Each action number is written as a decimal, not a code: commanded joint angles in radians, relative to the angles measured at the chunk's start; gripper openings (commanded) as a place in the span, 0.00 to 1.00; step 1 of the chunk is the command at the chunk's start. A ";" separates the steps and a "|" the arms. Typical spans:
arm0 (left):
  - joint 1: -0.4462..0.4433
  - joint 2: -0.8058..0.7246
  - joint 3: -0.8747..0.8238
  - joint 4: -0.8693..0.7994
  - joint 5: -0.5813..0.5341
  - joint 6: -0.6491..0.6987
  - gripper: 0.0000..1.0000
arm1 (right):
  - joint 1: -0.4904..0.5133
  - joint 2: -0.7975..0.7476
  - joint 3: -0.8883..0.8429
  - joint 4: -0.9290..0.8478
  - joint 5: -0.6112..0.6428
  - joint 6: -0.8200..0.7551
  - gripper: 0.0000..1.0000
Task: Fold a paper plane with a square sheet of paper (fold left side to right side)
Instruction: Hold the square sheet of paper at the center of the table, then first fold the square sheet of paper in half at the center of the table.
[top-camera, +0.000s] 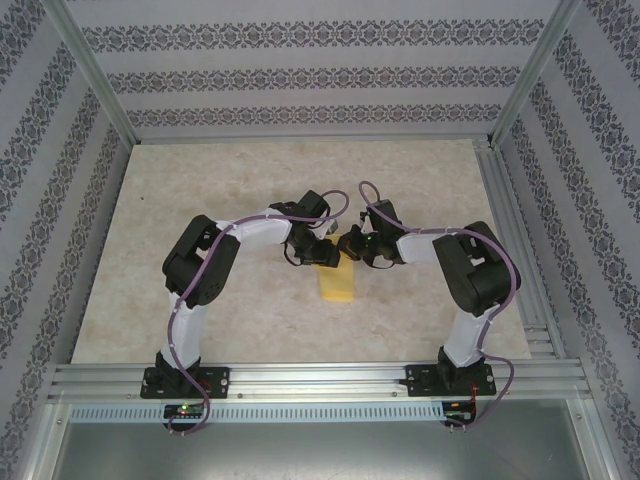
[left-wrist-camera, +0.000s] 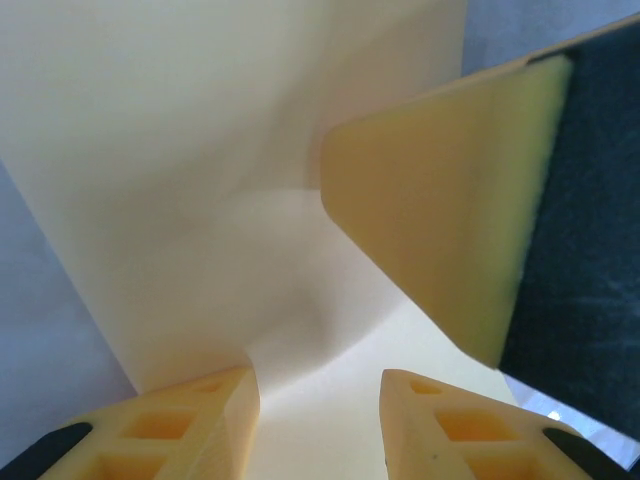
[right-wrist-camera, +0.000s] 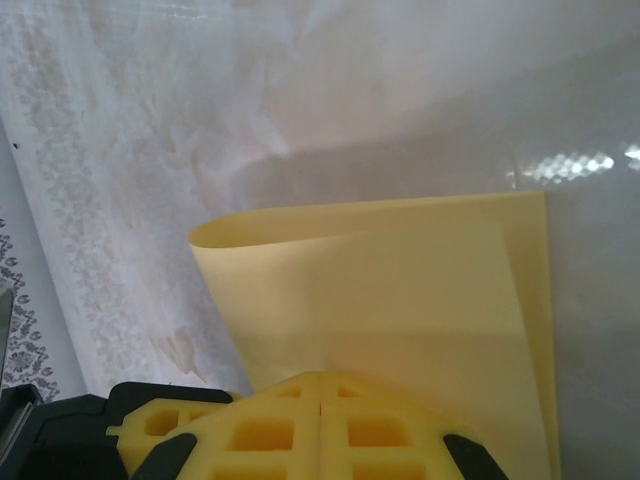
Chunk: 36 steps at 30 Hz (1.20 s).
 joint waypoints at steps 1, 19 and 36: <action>-0.018 0.042 -0.015 -0.047 -0.018 0.020 0.41 | -0.001 0.030 0.010 0.011 0.026 -0.014 0.05; -0.028 -0.049 -0.096 -0.041 0.004 0.067 0.48 | 0.010 0.079 0.007 -0.123 0.143 -0.102 0.04; -0.013 -0.218 -0.183 -0.043 -0.048 0.056 0.52 | 0.012 0.061 -0.009 -0.139 0.154 -0.111 0.04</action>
